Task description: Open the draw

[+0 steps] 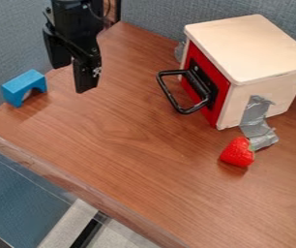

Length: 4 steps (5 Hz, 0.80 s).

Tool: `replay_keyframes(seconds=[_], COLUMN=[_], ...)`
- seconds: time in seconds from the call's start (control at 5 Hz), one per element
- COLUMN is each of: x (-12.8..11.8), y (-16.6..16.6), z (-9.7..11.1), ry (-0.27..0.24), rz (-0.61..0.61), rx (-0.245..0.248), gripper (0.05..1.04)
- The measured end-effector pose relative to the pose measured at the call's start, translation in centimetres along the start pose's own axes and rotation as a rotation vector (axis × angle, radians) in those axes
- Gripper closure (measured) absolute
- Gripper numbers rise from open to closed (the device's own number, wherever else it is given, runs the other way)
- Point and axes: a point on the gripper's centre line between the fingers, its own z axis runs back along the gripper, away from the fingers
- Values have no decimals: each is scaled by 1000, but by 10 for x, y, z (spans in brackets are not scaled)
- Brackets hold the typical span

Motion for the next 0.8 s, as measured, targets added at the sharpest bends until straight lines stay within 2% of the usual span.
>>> replay_keyframes(seconds=[0.2,0.4,0.6,0.8], x=[-3,1,13,24], y=[-2,-7,-9,-12], z=[-8,-10,-14,-18], ry=[25,28,48,40], rz=[5,38,121,202], rx=[-18,-27,-38,-25], gripper=[84,84,84,84])
